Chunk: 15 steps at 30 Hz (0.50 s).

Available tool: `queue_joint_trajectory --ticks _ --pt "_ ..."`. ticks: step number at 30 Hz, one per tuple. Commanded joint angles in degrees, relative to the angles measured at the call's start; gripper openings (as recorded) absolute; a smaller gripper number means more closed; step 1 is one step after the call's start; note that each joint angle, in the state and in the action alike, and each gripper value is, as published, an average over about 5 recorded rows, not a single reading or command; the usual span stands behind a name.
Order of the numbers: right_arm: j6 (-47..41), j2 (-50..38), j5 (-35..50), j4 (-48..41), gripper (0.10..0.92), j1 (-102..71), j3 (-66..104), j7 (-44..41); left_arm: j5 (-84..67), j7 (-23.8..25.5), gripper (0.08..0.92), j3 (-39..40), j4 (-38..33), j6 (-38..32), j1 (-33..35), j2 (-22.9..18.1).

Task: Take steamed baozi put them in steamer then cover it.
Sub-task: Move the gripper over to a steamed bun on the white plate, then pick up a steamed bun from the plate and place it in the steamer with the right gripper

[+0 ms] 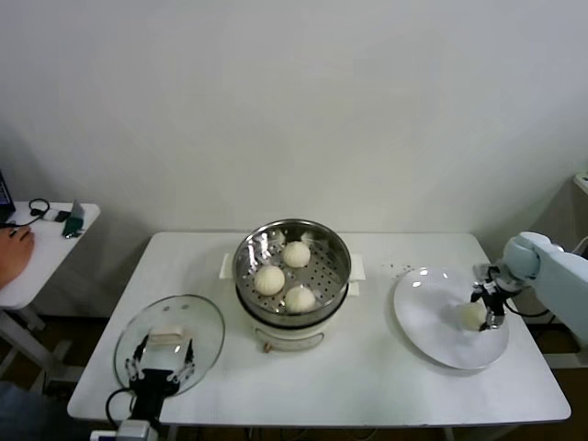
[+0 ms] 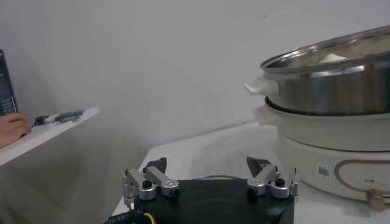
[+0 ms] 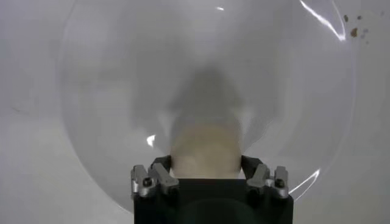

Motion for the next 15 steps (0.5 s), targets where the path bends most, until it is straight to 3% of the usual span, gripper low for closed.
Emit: queue_joint_trajectory --ticks 1,9,15 --pt "-0.26 -0.46 3.50 0.08 0.715 2.39 -2.55 -0.32 0.04 0.00 0.823 0.06 -0.20 -0.02 0.13 -0.01" --pt "-2.80 -1.28 17.10 3.82 0.717 17.84 -17.45 0.87 0.03 0.10 0.823 0.76 -0.64 -0.31 0.23 -0.11" --pt "-6.93 2.77 32.71 9.26 0.721 35.66 -34.31 2.27 -0.25 0.29 0.823 1.91 -2.02 -0.14 0.62 0.37"
